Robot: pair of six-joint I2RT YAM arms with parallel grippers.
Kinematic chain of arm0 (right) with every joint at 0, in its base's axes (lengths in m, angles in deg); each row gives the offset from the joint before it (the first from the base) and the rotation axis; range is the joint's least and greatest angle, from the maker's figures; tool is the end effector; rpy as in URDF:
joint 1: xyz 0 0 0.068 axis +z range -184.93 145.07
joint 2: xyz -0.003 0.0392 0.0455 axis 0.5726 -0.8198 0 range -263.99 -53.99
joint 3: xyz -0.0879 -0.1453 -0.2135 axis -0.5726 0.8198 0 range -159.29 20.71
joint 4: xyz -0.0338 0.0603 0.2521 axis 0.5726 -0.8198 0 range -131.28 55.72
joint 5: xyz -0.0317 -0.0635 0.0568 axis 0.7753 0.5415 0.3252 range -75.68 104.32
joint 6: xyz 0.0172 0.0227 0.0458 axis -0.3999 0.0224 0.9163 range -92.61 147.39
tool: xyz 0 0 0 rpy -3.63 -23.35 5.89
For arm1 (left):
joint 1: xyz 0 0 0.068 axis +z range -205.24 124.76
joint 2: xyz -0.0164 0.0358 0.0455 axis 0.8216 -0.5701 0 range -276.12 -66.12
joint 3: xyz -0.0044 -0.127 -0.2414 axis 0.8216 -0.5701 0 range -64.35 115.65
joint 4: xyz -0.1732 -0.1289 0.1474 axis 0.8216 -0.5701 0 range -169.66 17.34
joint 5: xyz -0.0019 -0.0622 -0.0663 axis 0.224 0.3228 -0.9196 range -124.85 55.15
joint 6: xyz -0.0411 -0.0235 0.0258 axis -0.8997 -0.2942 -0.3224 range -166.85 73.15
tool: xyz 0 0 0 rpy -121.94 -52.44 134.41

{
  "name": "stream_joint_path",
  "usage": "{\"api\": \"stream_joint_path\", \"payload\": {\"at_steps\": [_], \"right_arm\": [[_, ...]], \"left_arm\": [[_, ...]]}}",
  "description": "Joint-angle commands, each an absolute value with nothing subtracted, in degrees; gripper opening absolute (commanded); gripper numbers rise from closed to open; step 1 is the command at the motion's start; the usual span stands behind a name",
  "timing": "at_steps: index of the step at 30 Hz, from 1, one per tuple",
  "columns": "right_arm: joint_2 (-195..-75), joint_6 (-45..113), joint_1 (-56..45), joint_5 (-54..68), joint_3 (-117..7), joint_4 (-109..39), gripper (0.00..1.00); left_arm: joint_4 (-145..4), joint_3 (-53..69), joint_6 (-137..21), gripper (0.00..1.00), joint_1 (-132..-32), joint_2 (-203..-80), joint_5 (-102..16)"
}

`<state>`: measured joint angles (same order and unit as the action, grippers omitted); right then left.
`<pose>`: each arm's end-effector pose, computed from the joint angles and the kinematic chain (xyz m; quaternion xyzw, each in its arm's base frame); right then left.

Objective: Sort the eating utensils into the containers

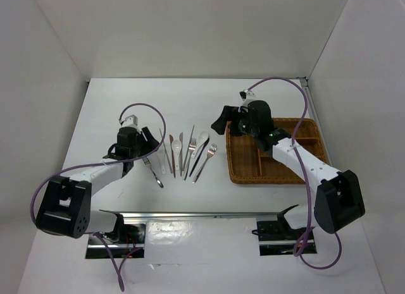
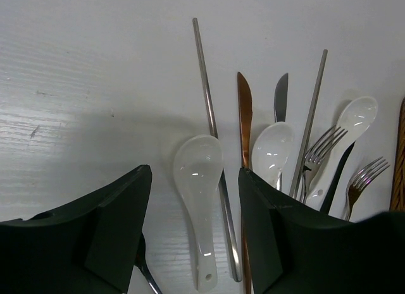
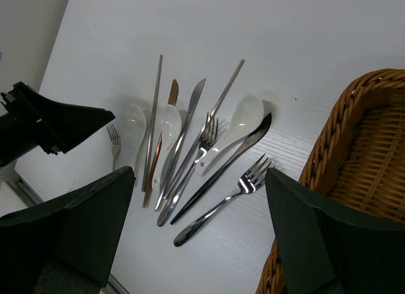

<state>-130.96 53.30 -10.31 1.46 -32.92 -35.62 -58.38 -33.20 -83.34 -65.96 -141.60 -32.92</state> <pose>0.2767 0.1354 0.2833 -0.0510 0.8372 0.3141 0.4447 0.2614 -0.0482 0.1859 -0.2014 0.8424 -0.1866 0.4637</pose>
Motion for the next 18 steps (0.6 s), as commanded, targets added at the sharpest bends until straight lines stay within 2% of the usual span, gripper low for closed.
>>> {"api": "stream_joint_path", "payload": {"at_steps": [1,18], "right_arm": [[-128.87,53.14,-9.97,1.23,-32.82,-35.95,0.92],[-131.85,53.14,-9.97,0.61,-34.39,-37.09,0.92]], "left_arm": [[-51.84,-34.03,-84.11,0.71,-65.61,-142.67,-37.13],[-55.16,-30.96,-84.64,0.6,-63.24,-149.87,-39.07]]}}
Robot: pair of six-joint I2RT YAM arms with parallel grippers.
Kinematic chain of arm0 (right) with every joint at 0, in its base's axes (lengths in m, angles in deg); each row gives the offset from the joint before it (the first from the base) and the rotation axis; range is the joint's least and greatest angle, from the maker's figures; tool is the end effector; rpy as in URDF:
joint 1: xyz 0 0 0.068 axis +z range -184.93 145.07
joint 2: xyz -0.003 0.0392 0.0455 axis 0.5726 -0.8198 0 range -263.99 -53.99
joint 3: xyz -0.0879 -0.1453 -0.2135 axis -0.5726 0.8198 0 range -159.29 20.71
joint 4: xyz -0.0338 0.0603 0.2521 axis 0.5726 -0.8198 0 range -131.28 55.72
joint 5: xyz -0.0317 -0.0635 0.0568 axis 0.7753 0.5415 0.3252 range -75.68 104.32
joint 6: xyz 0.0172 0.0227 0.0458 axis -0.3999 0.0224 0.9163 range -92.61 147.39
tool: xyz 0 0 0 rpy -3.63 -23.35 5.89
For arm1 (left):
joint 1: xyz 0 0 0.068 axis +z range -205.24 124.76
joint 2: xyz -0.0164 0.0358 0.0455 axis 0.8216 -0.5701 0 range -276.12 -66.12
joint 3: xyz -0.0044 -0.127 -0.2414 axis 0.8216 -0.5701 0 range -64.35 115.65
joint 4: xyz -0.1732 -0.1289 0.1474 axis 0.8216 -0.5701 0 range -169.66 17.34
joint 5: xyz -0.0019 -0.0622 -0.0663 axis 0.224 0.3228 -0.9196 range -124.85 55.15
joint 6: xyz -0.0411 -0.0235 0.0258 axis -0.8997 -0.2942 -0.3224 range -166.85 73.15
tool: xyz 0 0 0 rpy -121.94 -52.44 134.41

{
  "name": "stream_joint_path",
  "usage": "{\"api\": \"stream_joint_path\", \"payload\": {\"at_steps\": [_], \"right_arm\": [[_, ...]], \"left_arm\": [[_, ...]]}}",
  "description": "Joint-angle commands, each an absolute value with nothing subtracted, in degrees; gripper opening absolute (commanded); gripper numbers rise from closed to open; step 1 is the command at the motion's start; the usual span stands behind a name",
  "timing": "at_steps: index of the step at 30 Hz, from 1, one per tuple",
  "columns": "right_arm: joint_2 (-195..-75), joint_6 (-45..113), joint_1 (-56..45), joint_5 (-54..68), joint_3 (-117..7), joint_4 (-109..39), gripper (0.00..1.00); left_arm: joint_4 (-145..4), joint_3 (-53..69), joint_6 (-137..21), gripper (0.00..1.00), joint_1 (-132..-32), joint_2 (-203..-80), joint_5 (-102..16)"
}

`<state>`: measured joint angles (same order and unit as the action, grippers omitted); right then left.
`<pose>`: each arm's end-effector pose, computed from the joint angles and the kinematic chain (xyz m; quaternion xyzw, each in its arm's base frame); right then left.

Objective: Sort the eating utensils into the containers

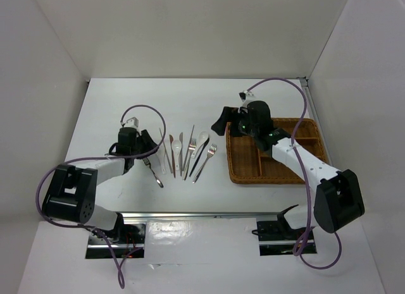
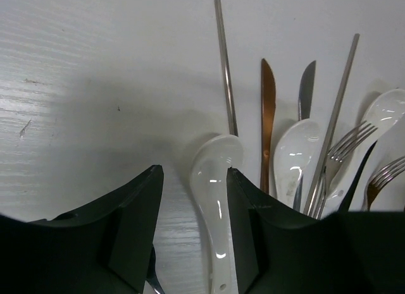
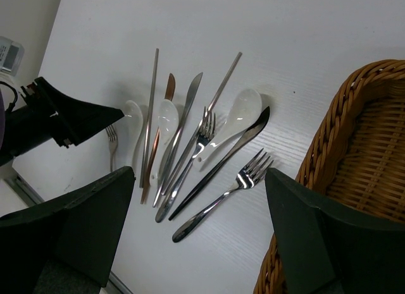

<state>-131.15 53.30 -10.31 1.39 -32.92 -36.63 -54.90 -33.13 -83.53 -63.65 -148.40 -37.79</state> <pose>0.2764 0.1354 0.2806 -0.0503 0.8427 0.3114 0.4362 0.2735 -0.0422 0.1621 -0.2031 0.8561 -0.2028 0.4299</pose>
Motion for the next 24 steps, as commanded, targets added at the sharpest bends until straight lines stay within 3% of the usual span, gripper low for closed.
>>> {"api": "stream_joint_path", "payload": {"at_steps": [1,11,20,24], "right_arm": [[-132.38,53.14,-9.97,0.61,-34.4,-37.09,0.92],[-134.14,53.14,-9.97,-0.44,-35.01,-37.09,0.92],[-135.29,53.14,-9.97,0.08,-36.16,-37.62,0.92],[-134.76,53.67,-9.97,-1.23,-35.63,-37.0,0.92]], "left_arm": [[-57.09,-29.65,-84.64,0.57,-62.72,-150.92,-39.07],[-58.51,-26.48,-84.11,0.55,-62.71,-154.62,-41.35],[-60.45,-24.36,-83.58,0.41,-62.71,-157.61,-42.58],[-60.45,-23.75,-83.06,0.27,-62.71,-157.61,-42.58]]}}
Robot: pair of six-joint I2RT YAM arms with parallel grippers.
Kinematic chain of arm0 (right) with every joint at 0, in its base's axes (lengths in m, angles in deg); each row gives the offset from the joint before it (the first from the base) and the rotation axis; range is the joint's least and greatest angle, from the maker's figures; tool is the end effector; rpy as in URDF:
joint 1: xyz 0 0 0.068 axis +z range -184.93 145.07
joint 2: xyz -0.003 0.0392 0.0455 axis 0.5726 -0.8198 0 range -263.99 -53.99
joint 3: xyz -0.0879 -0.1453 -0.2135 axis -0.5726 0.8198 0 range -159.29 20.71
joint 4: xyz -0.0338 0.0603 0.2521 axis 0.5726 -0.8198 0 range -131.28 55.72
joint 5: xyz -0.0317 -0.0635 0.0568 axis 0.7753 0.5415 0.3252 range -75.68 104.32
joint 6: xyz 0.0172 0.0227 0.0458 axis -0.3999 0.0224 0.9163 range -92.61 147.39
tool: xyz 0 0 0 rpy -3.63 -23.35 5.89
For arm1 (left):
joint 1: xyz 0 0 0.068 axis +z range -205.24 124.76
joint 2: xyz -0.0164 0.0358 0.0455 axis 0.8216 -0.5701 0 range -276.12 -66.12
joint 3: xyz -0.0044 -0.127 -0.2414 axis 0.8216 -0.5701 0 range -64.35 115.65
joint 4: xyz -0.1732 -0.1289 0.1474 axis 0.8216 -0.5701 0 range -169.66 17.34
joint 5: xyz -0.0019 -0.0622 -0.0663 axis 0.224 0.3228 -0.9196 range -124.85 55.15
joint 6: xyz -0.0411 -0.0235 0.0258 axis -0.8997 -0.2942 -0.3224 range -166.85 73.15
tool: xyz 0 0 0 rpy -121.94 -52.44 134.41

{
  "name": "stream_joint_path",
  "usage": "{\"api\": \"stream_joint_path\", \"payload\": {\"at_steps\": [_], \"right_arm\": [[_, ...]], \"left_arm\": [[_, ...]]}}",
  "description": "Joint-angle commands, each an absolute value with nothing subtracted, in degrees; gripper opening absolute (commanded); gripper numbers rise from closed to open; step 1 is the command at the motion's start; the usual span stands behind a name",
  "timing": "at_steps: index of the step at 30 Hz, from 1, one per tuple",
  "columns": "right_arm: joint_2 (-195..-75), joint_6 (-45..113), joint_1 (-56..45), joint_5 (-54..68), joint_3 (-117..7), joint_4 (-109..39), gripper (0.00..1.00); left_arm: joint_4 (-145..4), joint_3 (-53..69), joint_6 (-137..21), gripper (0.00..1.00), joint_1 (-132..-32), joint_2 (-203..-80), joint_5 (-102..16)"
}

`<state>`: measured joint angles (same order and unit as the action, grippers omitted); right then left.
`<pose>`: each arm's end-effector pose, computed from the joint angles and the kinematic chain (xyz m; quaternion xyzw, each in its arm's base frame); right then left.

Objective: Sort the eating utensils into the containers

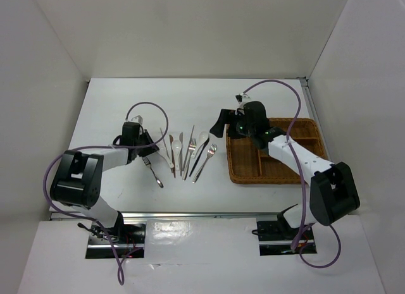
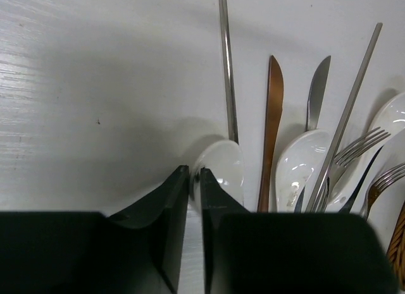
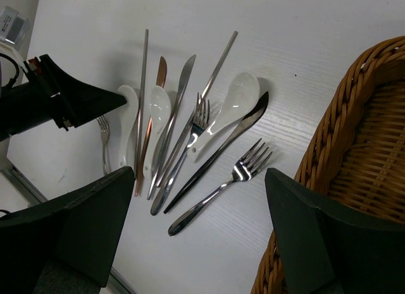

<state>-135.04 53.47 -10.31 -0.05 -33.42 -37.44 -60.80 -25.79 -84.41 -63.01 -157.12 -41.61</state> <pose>0.2858 0.1406 0.2624 -0.0515 0.8603 0.3101 0.4013 0.3012 -0.0452 0.1487 -0.2094 0.8827 -0.2102 0.3645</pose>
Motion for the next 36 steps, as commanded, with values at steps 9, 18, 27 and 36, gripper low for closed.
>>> {"api": "stream_joint_path", "payload": {"at_steps": [9,18,27,36], "right_arm": [[-137.13,54.19,-9.97,-4.12,-34.57,-35.77,0.9],[-141.34,53.58,-4.71,-13.18,-35.28,-30.68,0.91],[-146.09,53.58,1.54,-14.41,-39.06,-28.92,0.93],[-146.1,53.58,2.06,-16.35,-38.45,-26.99,0.91]], "left_arm": [[-58.61,-24.53,-83.06,0.03,-62.71,-157.27,-45.22],[-59.3,-25.15,-84.9,0.03,-63.33,-146.02,-53.75],[-59.57,-22.25,-85.52,0.06,-70.18,-141.53,-54.36],[-56.4,-20.32,-87.98,0.06,-75.28,-143.28,-55.41]]}}
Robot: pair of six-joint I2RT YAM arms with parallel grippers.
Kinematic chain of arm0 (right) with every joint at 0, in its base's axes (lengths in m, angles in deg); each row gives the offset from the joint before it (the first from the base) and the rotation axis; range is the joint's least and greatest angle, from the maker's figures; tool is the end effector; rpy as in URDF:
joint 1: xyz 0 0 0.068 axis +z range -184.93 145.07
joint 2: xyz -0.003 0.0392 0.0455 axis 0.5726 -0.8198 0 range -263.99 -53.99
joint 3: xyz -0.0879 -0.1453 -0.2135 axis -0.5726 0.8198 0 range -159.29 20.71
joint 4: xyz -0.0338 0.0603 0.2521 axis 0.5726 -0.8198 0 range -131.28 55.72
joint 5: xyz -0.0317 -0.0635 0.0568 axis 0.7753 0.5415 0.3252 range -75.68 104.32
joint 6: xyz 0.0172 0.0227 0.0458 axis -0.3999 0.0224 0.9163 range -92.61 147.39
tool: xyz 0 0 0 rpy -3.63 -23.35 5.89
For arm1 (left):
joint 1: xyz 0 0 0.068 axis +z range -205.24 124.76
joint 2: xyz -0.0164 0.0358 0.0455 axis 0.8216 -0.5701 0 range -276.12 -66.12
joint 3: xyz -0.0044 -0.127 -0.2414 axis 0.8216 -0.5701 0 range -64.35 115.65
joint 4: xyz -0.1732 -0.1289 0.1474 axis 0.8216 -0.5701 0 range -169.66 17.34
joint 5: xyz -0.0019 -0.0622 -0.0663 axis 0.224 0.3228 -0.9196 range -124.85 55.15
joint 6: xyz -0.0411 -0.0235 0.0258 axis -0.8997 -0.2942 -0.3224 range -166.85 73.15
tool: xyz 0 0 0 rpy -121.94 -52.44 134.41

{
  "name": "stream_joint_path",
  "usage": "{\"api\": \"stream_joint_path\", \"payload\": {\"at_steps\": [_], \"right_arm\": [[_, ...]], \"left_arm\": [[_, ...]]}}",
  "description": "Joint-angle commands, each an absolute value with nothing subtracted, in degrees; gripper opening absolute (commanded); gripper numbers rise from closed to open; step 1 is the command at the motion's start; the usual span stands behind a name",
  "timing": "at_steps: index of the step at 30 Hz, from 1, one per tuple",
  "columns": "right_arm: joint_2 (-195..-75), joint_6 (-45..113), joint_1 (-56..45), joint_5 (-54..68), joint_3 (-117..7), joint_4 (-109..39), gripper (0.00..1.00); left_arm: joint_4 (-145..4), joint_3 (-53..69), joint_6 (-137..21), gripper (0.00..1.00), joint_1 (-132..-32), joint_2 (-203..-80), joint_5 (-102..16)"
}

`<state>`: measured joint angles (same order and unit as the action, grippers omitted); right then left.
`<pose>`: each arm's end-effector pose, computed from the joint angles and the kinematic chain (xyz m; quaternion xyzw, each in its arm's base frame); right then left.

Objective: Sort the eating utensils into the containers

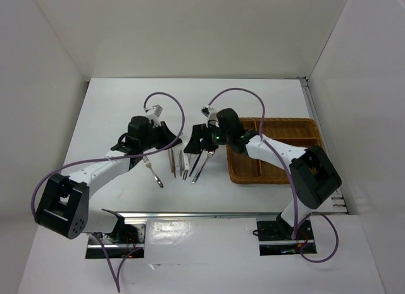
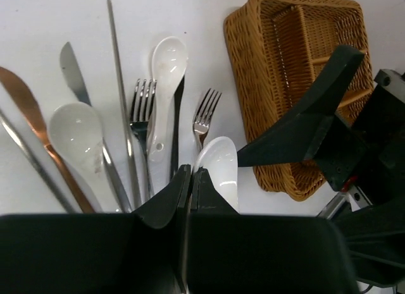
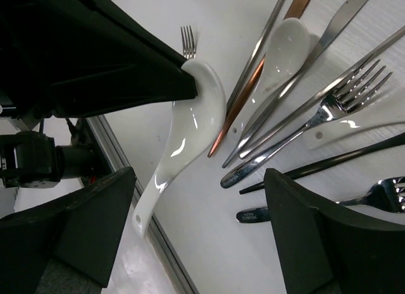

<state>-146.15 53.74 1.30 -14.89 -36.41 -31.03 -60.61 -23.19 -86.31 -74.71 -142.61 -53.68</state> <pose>0.2756 0.2233 0.2303 -0.1950 0.8318 0.4327 0.2878 0.2714 -0.1080 0.2349 -0.0545 0.8270 -0.3858 0.4052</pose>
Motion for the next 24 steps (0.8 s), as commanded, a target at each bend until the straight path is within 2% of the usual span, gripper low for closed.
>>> {"api": "stream_joint_path", "payload": {"at_steps": [1,11,12,13,16,17,19,20,21,24], "right_arm": [[-146.62,53.58,2.07,-16.35,-37.92,-26.38,0.88],[-147.15,54.63,2.07,-17.05,-36.77,-24.61,0.66],[-147.15,54.63,2.07,-17.05,-36.77,-24.61,0.62],[-147.15,54.63,2.07,-17.05,-36.77,-24.61,0.51],[-147.76,55.16,2.07,-17.05,-37.82,-25.4,0.33],[-147.77,55.16,2.07,-16.53,-37.83,-26.8,0.21],[-148.29,55.16,2.07,-15.91,-38.62,-28.03,0.13],[-148.29,55.16,2.07,-15.04,-39.14,-29.35,0.05],[-148.29,55.77,2.07,-13.47,-39.84,-30.23,0.01],[-147.69,56.47,2.07,-7.69,-39.85,-33.31,0.0]], "left_arm": [[-56.4,-19.54,-87.98,0.06,-75.89,-143.29,-55.42],[-55.26,-18.04,-89.03,0.07,-78.88,-144.69,-54.8],[-55.26,-18.04,-89.03,0.07,-79.41,-144.69,-54.19],[-55.26,-18.04,-89.03,0.07,-79.41,-144.69,-54.19],[-55.26,-18.04,-88.51,0.09,-79.41,-144.69,-53.66],[-55.26,-18.04,-88.51,0.1,-79.93,-145.3,-53.66],[-55.26,-18.04,-88.51,0.13,-79.94,-145.31,-53.66],[-55.26,-18.04,-88.51,0.16,-79.94,-145.31,-53.14],[-55.26,-18.04,-88.51,0.23,-79.94,-145.31,-53.13],[-57.62,-16.99,-86.41,0.35,-79.94,-145.31,-51.03]]}}
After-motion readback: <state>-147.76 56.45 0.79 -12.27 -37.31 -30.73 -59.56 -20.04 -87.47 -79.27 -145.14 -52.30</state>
